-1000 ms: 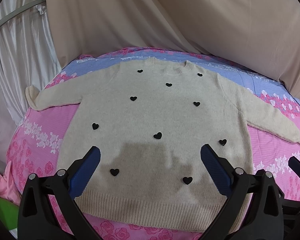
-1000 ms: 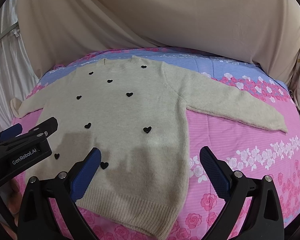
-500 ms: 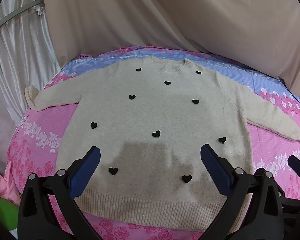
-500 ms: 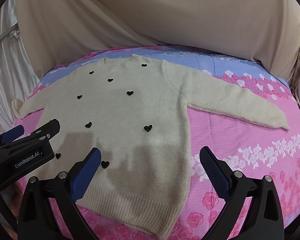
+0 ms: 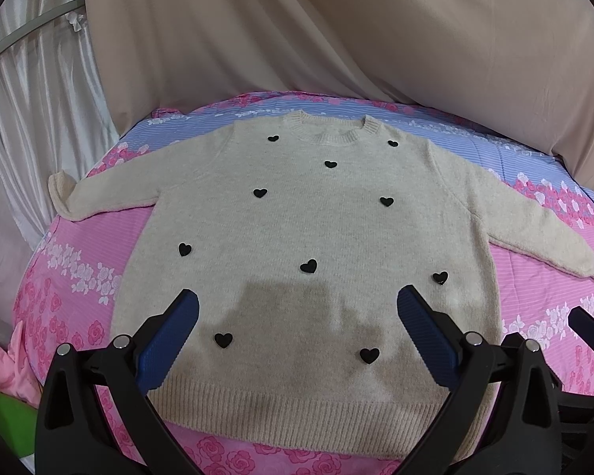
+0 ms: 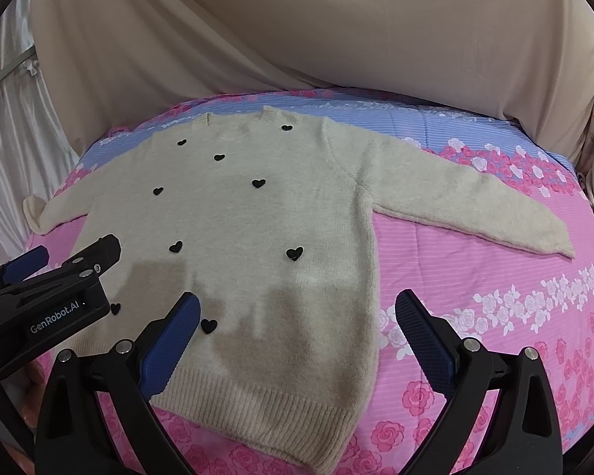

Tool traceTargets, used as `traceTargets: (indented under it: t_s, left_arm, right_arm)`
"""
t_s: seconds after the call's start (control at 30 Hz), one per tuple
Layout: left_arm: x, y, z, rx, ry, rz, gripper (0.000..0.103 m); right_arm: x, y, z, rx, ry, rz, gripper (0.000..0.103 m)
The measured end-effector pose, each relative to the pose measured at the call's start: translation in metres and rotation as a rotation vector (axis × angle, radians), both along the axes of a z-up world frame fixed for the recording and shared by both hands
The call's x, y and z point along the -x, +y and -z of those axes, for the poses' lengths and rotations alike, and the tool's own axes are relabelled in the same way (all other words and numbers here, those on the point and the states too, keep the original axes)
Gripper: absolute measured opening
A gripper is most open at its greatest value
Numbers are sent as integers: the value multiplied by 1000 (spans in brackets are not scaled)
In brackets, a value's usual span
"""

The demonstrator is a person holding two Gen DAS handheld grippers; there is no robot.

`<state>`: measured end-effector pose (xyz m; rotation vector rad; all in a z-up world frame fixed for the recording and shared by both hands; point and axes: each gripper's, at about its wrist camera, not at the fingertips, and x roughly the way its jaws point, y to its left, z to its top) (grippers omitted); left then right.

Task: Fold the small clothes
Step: 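Grasp a sleeve cuff with the right tool and fold it across the chest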

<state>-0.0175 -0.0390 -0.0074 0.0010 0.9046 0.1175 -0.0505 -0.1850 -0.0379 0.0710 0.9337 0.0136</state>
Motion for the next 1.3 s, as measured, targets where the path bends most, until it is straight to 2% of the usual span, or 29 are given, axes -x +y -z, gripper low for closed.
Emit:
traceTargets:
  t_s: [0.1,0.2,0.3,0.37,0.47,0.53,0.7,0.83,0.87,0.9,0.93,1.0,1.13,1.2,1.3]
  left_arm:
    - [0,0,1,1,3,-1,98]
    - [-3,-1,1,3,10,-5,98]
    - [-4,-3,2,4,15,-3,98]
    - [-4,-5,2,9,21,2,98]
    - [-4,-7,5,50,42,18,98]
    - [-5,-10,6,64,49,20,98]
    - [-8,-17,5,51,55,15,98]
    - [-12,-19,6,24,67,0,98]
    - [-13,-19,6,22,70,-3,98]
    - [-14,-18,6,18,72,-7,98]
    - [-15,-18,6,17,73,-9,98]
    - [-16,-16,6,17,73,-13,98]
    - [-18,-11,5,32,63,-15,98]
    - [-19,-8,6,53,63,-15,98]
    - [-20,-3,8,88,66,-9,98]
  right_arm:
    - [-5,-10,6,-13,7,17,97]
    - [-15,-47,19,-40,30,115,97]
    - [-25,-123,34,-151,50,304,96]
    - [-27,-190,48,-257,50,456,95]
    - [-27,-284,71,-366,60,655,86]
    - [-26,-335,84,-407,49,744,79]
    - [-34,-413,113,-468,47,838,73]
    - [-47,-430,119,-467,-6,822,73]
    - [-51,-431,119,-470,-23,807,70]
    - [-56,-431,120,-496,-36,779,48]
    - [-62,-430,124,-530,-26,756,16]
    - [-69,-429,122,-556,-34,747,13]
    - [-84,-402,74,-621,-165,647,12]
    - [-99,-378,43,-667,-217,554,12]
    - [-128,-319,-11,-701,-272,354,12]
